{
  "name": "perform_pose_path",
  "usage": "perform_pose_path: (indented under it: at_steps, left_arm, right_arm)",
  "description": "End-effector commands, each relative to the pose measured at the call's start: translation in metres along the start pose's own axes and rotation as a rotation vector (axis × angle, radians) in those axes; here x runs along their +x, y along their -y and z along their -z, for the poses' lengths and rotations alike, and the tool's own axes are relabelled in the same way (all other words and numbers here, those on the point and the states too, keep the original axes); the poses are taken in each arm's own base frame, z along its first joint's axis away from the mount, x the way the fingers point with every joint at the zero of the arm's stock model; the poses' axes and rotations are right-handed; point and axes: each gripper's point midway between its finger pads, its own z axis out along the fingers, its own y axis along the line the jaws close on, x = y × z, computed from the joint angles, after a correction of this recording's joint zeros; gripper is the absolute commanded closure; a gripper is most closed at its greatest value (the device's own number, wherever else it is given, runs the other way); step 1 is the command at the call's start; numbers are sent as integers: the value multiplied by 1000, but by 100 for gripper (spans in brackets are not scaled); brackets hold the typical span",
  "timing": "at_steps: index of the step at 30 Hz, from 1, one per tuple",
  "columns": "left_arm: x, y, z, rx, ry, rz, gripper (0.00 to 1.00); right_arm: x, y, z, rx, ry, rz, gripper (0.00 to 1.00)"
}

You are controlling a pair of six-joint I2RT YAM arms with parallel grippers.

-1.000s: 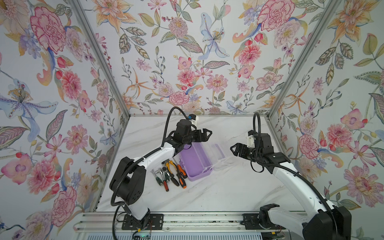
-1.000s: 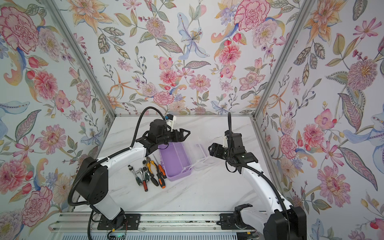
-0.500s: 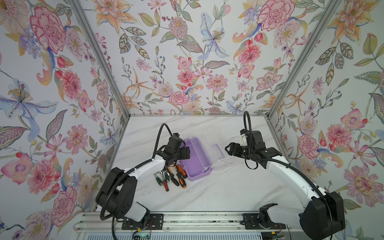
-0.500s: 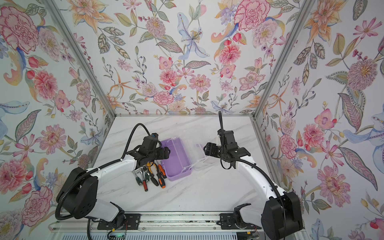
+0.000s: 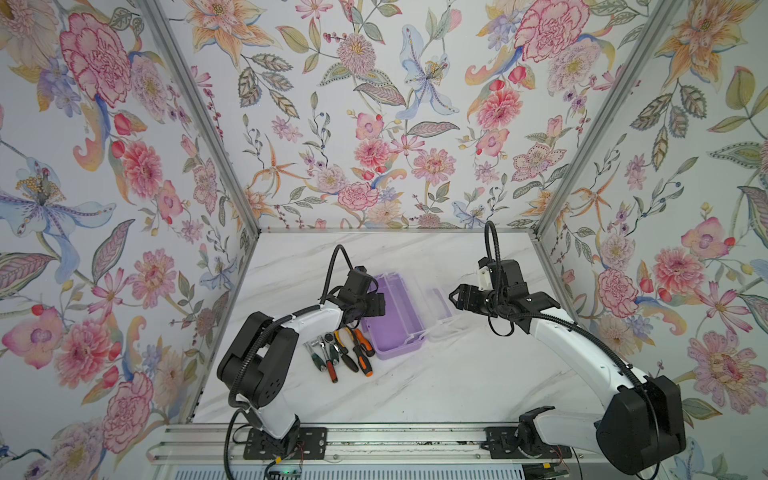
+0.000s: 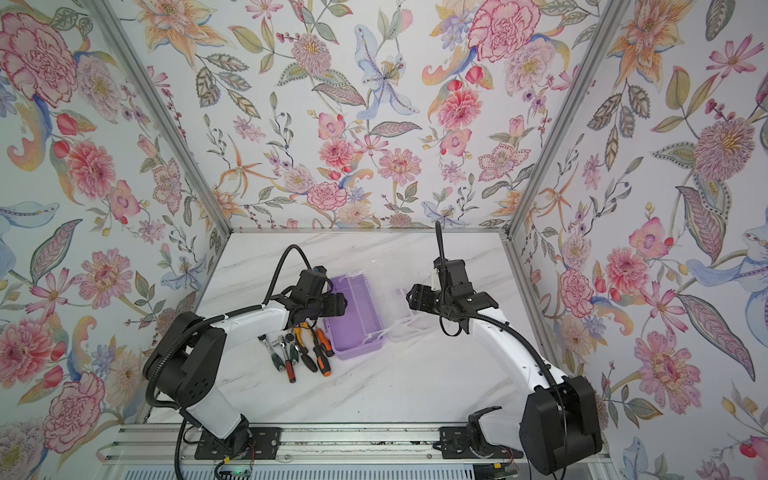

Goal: Pack the tool kit
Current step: 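Draw both grippers back from the opened box, then move the left gripper over the green-handled ratchet wrench beside the box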

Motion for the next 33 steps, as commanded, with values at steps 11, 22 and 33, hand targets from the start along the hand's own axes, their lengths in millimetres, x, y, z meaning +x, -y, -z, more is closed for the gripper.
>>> perform_pose_path:
  at_steps: [11,22,33]
  left_arm:
    - [-27,3,13,8,87,12,15]
    - [15,-92,119,-325,203,171,11]
    - [102,-181,150,-507,237,478,33]
  right_arm:
    - [-25,-28,6,-51,58,52,26]
    - [-33,-69,8,-89,109,155,30]
    - [-23,-78,-19,-168,37,181,31]
